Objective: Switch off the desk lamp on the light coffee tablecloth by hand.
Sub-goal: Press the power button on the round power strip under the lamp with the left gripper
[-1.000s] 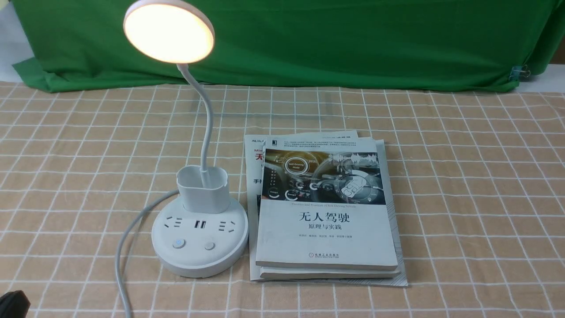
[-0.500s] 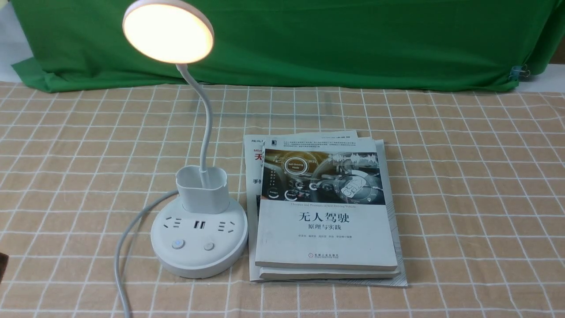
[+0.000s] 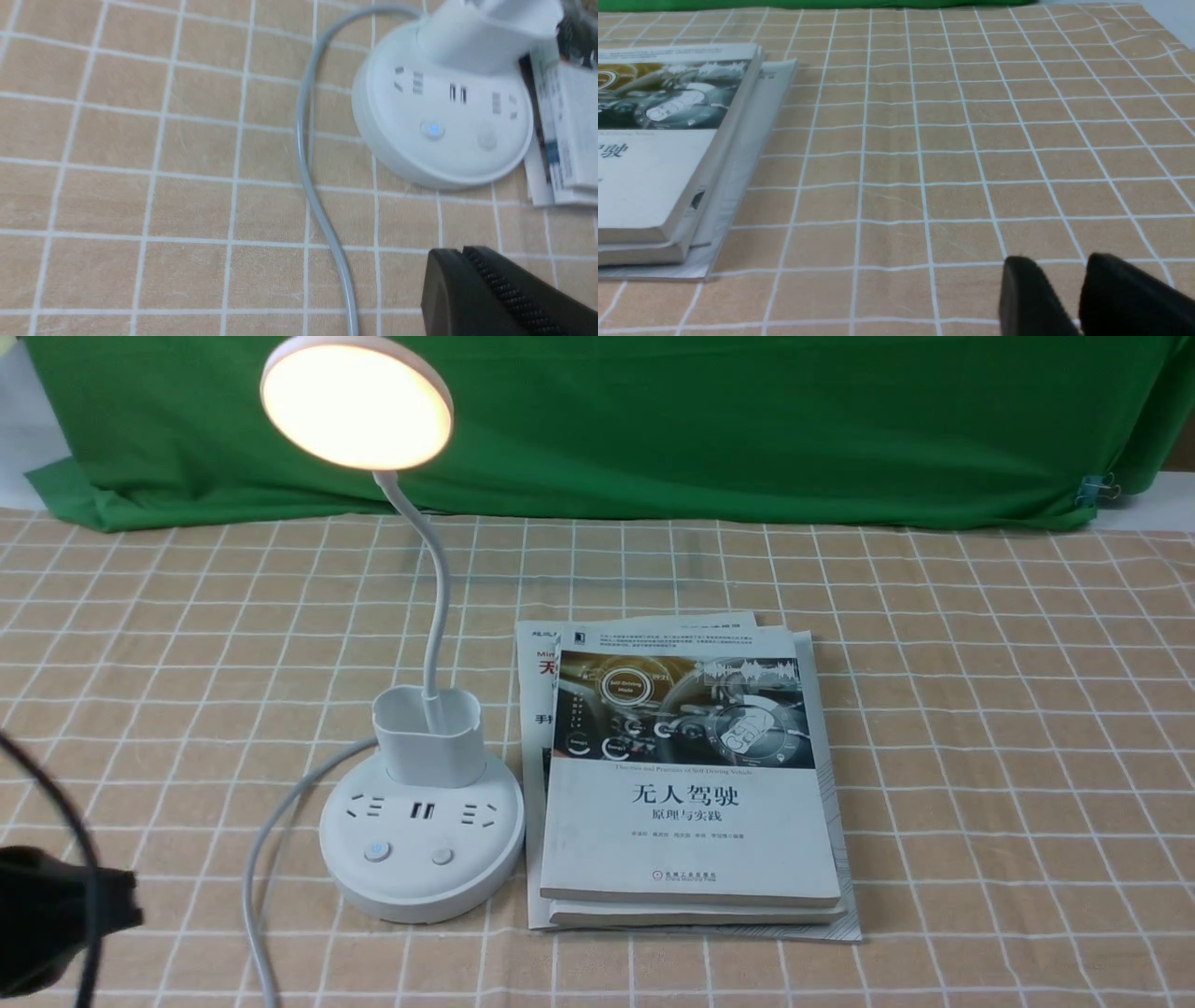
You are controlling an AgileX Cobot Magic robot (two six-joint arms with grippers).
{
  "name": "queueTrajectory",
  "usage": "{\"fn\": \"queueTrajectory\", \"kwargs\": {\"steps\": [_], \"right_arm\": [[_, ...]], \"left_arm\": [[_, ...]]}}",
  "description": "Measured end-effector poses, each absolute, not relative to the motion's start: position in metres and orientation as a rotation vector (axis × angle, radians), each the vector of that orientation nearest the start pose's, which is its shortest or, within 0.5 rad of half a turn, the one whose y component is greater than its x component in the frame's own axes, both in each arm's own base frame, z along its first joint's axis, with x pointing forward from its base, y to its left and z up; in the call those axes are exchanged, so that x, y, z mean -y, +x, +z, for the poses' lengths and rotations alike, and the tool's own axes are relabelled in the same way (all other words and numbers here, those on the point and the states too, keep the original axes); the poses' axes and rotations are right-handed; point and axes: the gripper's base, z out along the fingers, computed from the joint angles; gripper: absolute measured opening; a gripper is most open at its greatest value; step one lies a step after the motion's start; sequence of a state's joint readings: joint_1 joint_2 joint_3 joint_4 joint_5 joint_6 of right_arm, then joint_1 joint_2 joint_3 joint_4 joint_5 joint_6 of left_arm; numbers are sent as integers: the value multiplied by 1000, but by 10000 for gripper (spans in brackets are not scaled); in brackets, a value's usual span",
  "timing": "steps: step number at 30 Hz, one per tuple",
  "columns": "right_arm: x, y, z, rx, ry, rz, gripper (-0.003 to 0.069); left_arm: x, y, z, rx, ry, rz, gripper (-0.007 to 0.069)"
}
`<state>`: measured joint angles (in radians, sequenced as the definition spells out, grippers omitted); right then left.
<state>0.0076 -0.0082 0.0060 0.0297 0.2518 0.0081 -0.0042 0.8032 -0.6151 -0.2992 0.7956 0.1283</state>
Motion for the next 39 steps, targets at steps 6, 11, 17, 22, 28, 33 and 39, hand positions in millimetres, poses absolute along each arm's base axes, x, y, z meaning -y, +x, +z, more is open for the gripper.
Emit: {"fn": "queueTrajectory", "kwargs": {"steps": [6,11,17,22,28,33,39], "right_arm": [[-1,55,189,-1733,20,39,243],[-1,55,189,-1733,20,39,243],[-1,55,189,-1733,20,39,243],[-1,55,189,-1733,20,39,243],[-1,55,189,-1733,20,39,243],[-1,55,189,-1733,20,39,243],[-1,55,189,-1733,20,39,243]], "left_arm": [[62,192,267,-2693,378,-292,1],[103,224,258,-2806,628,-261,1],[128,269,252,-2865,699,-223,2],[139,297,237,-2867,689,-208,2],[146,314,213,-2905,690,-199,2],[150,321,192,-2950,689,-196,2],[150,322,193,-2962,689,-198,2]]}}
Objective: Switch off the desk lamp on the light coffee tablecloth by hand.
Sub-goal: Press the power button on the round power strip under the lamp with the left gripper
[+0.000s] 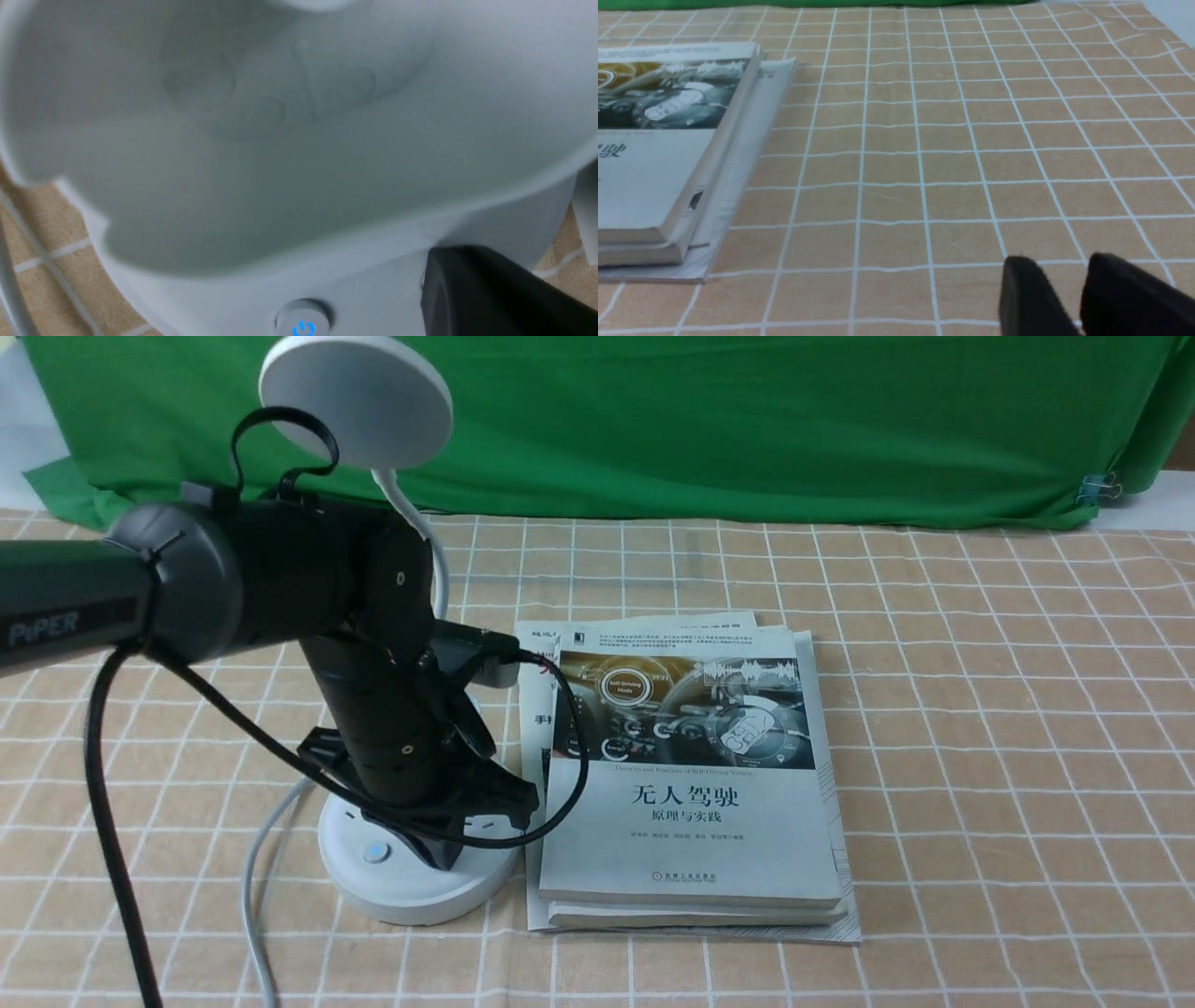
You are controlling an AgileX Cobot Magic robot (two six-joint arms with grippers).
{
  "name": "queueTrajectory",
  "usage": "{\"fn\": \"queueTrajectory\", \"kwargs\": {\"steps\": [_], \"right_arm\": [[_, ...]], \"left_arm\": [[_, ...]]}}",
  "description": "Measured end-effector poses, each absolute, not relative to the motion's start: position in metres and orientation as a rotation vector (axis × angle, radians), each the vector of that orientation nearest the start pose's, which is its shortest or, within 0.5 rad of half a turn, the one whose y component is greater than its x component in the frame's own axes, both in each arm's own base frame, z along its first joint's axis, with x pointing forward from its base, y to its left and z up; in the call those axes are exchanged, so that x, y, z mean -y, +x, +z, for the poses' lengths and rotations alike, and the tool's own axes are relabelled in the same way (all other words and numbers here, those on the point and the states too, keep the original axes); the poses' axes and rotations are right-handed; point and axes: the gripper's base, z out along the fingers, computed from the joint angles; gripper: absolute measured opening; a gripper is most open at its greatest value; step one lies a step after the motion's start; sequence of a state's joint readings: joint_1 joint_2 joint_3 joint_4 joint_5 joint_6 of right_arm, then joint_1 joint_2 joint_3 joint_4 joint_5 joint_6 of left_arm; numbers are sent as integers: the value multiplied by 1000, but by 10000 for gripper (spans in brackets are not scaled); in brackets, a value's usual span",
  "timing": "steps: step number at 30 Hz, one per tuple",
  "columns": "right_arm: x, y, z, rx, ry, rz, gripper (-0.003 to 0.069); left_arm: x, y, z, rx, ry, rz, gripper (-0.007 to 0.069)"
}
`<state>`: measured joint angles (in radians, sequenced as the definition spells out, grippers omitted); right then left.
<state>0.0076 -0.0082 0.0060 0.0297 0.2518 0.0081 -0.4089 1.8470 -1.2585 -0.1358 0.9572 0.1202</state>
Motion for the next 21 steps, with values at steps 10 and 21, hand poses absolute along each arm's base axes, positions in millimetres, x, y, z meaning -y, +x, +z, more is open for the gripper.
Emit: {"fn": "queueTrajectory", "kwargs": {"steps": [10,21], "right_arm": [[-1,55,189,-1733,20,39,243],[-1,55,189,-1733,20,39,243]], "left_arm": [[146,314,222,-2891,635,-208,3],[150,322,192,-2974,647,-202,3]]}}
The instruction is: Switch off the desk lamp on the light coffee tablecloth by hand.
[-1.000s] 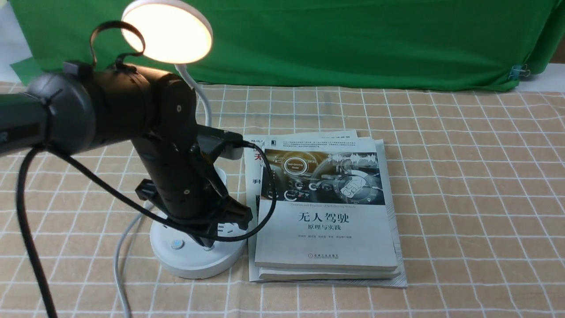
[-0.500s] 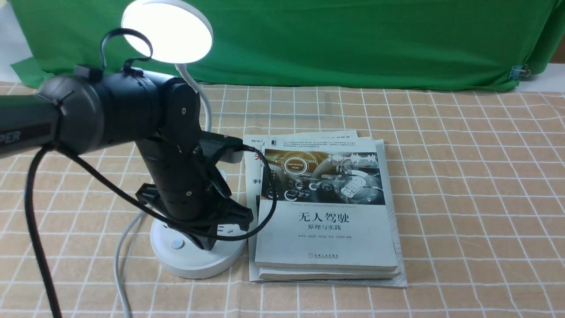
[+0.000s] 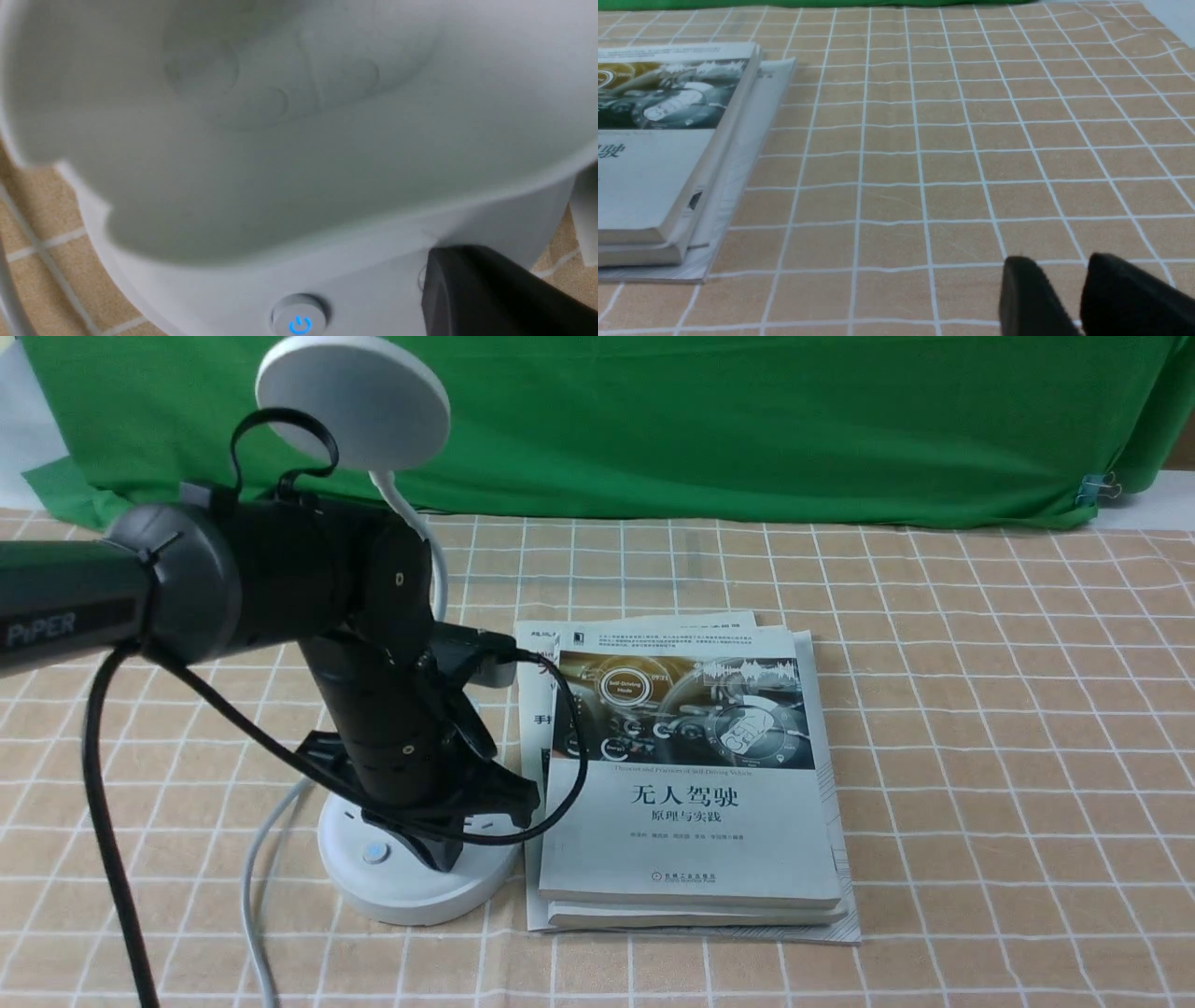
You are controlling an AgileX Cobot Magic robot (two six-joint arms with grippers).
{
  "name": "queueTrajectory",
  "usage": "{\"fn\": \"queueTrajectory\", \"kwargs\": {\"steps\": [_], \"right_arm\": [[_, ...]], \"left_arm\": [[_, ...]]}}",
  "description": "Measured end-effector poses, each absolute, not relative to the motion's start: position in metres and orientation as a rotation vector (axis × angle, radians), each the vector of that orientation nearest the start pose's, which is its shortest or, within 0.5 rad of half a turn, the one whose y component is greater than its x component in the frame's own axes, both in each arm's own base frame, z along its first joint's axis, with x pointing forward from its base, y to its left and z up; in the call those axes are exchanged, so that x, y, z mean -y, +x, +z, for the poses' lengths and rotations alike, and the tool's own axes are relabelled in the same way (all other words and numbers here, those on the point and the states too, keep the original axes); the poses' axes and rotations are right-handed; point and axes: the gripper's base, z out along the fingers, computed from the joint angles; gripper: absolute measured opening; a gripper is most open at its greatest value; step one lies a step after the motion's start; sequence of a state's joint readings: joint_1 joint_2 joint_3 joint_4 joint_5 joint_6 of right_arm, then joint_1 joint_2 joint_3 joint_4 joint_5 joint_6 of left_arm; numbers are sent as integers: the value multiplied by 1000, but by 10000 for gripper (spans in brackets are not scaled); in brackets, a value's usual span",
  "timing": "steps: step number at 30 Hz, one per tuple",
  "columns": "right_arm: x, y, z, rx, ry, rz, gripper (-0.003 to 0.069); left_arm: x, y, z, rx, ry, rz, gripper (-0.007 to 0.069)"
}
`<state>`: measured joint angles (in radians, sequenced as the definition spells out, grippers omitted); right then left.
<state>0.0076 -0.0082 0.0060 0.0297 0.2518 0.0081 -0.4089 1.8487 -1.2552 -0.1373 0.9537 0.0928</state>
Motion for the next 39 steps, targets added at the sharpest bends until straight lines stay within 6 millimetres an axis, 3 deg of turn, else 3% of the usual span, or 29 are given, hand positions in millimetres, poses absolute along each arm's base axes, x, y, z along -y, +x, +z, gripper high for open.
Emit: {"fn": "queueTrajectory", "kwargs": {"steps": [15,24,31,35,39], "right_arm": [[-1,55,189,-1733,20,39,243],[-1,55,189,-1733,20,39,243],[-1,55,189,-1733,20,39,243],[-1,55,189,-1733,20,39,243],[-1,55,189,-1733,20,39,243]], "left_arm": [[148,315,225,-2867,626,-225,3],[152,323,194,-2939,627,-215,3],[151,322,195,-2947,622,-218,3],[148,306,217,-2914,601,-241,3],[133,266,244,-2804,570,-282,3]]}}
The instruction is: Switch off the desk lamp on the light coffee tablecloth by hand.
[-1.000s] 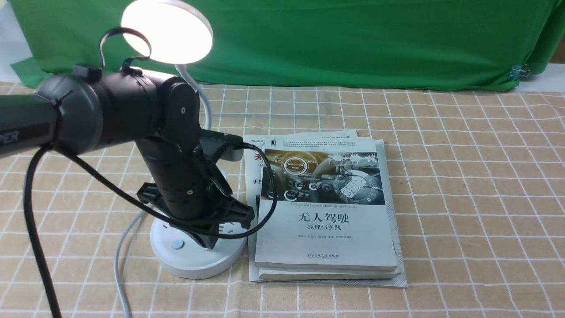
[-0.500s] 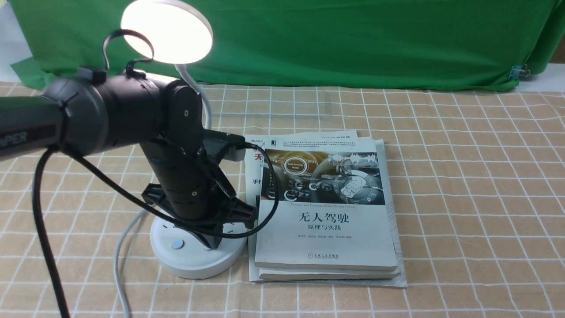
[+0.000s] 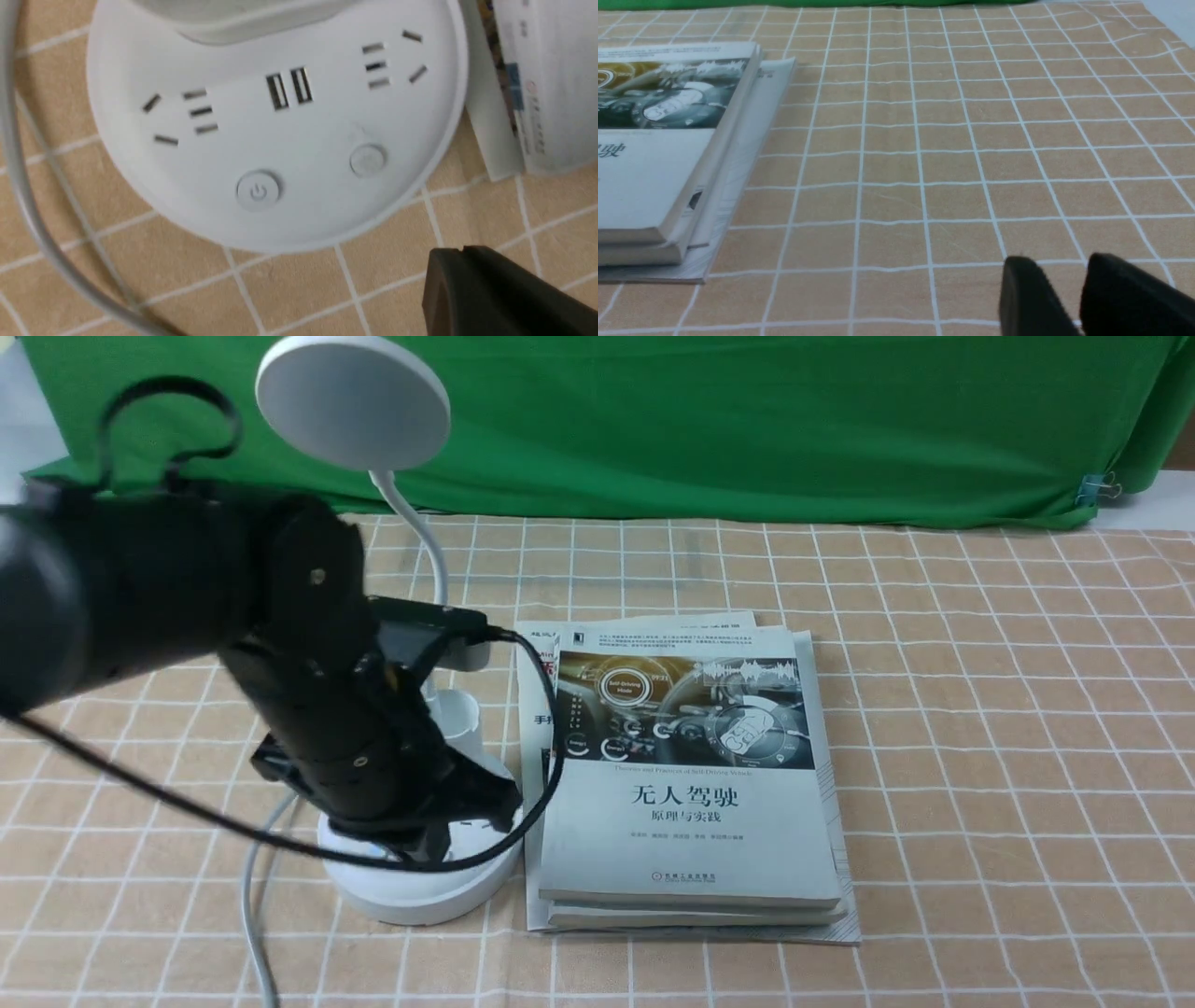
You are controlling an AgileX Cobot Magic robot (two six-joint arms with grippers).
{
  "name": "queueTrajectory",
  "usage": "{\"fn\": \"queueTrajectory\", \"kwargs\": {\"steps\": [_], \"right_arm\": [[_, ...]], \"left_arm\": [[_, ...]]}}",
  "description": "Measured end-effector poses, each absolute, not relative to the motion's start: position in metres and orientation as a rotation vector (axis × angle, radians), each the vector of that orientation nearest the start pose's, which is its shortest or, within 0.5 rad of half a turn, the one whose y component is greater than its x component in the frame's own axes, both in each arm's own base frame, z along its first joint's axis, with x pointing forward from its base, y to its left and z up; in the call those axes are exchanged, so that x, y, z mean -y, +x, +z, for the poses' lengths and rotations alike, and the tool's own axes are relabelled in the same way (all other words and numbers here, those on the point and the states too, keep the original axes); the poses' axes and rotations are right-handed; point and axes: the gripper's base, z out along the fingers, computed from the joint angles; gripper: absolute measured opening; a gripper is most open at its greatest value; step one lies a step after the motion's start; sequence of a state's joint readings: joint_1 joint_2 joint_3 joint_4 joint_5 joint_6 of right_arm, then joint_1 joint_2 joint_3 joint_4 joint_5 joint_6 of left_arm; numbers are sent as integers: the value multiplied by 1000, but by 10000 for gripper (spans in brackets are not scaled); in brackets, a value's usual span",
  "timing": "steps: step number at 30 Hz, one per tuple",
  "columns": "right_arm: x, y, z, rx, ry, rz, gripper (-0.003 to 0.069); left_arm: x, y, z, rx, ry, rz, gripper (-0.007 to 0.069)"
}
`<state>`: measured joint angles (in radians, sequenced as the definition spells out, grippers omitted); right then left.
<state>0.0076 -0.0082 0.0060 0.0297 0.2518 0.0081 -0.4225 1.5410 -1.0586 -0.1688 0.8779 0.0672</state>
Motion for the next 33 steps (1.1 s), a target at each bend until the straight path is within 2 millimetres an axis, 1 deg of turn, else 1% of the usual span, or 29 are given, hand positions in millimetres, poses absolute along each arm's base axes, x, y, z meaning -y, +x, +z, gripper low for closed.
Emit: {"fn": "queueTrajectory", "kwargs": {"steps": [1,2,3,5,6,9,11,12,13,14,16,20,24,29,31,33], "right_arm": [[-1,55,189,-1733,20,39,243],[-1,55,189,-1733,20,39,243],[-1,55,189,-1733,20,39,243],[-1,55,189,-1733,20,39,243],[-1,55,189,-1733,20,39,243],[-1,55,189,-1733,20,39,243],[-1,55,189,-1733,20,39,243],[-1,55,189,-1733,20,39,243],[-1,55,189,-1733,20,39,243],[-1,55,189,-1733,20,39,243],[-1,55,189,-1733,20,39,243],[-1,55,189,-1733,20,39,243],[-1,55,189,-1733,20,39,243],[-1,55,189,-1733,20,39,243],[-1,55,189,-1733,20,39,243],[-1,55,189,-1733,20,39,243]], "left_arm": [[128,257,252,-2764,562,-289,3],[123,246,254,-2727,551,-294,3],[115,230,261,-2657,533,-304,3],[104,206,271,-2529,486,-339,3],[98,195,272,-2462,458,-354,3],[83,166,269,-2276,381,-387,3],[75,150,265,-2183,353,-396,3],[73,148,267,-2156,346,-399,3],[67,136,261,-2087,328,-399,4],[64,132,262,-2051,323,-399,5],[59,121,255,-2001,313,-398,7],[52,108,247,-1942,335,-371,13],[49,105,240,-1935,380,-327,17],[47,104,238,-1925,436,-268,17],[43,102,237,-1911,430,-242,17],[34,96,234,-1883,374,-192,17]]}}
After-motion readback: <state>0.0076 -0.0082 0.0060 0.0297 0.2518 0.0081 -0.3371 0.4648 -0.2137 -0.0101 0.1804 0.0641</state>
